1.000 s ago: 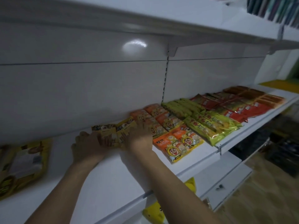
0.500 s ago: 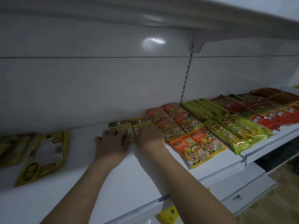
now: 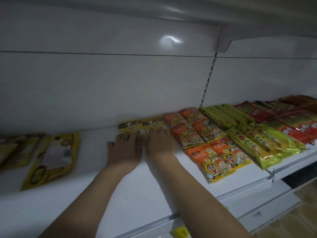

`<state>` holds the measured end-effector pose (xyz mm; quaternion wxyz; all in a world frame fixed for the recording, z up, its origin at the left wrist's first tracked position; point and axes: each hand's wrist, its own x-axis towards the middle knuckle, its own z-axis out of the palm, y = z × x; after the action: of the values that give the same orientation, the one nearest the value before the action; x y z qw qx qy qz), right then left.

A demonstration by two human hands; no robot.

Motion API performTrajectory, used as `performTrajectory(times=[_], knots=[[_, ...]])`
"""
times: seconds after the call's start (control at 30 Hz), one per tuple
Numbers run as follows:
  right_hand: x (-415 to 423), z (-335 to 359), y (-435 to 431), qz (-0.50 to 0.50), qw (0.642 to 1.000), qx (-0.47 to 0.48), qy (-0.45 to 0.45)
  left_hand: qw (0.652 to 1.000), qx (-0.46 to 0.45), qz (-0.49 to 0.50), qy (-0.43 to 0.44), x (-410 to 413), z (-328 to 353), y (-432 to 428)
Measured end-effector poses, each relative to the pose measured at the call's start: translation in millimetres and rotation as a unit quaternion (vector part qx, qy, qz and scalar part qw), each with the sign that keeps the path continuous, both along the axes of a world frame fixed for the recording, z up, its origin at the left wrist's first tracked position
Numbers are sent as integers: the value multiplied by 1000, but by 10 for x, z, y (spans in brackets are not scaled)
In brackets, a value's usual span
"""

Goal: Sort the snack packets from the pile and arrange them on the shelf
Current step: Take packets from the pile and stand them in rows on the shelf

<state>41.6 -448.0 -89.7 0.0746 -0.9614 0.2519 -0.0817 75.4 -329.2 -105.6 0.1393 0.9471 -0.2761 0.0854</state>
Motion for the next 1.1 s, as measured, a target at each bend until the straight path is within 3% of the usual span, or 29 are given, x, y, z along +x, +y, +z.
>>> performTrajectory(times=[0.37,0.6,1.1], knots=[[-115,23,35,14,999,6,33,999,4,-31,21,28,30,47],[-73,241,332,88,995,-27,-45,999,-20,36,4,-46,217,303],[359,511,2133,343,939,1,-17,966,-22,240,-95,-151,481,2758]])
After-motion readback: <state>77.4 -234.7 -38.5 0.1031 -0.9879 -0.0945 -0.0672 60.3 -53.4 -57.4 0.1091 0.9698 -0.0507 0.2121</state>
